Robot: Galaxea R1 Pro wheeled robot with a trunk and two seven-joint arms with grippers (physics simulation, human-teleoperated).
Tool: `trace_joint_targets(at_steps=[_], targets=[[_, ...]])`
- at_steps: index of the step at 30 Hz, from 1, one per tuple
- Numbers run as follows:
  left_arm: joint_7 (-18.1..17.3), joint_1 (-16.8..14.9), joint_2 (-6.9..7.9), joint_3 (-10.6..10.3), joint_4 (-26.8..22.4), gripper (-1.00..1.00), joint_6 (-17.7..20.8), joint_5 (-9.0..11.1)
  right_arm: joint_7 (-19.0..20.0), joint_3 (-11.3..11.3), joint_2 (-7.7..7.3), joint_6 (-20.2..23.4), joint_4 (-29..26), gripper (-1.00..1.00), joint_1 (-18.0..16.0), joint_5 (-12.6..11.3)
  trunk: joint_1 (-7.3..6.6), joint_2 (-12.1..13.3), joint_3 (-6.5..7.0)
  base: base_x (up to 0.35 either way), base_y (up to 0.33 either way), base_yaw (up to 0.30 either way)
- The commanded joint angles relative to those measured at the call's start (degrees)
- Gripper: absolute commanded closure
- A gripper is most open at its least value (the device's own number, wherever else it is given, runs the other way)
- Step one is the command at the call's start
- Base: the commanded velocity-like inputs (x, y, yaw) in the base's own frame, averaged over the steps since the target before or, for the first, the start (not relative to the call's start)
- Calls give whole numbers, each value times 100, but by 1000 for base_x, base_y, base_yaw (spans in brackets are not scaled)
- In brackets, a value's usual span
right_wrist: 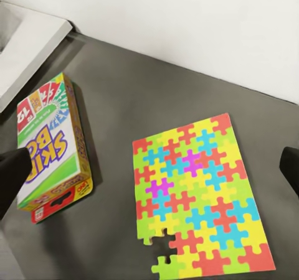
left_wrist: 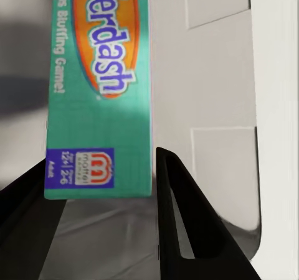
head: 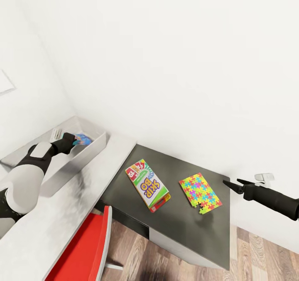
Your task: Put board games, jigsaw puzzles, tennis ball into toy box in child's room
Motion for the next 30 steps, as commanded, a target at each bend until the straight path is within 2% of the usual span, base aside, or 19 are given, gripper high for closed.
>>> trace_joint_targets(at_steps=[1, 17, 30], targets=[[15, -17, -2, 30, -5, 100, 35, 26, 3, -7, -1, 57, -1, -100, -4, -36, 3, -10, -10, 0, 0, 0], [15, -116, -5, 23, -7, 100, 35, 33, 43, -17, -3, 100, -1, -100, -12, -36, 3, -10, -22, 0, 0, 0], [15, -154, -4, 22, -8, 100, 35, 27, 59, -15, 3, 102, -1, -100, -7, -36, 3, -10, -114, 0, 0, -48]])
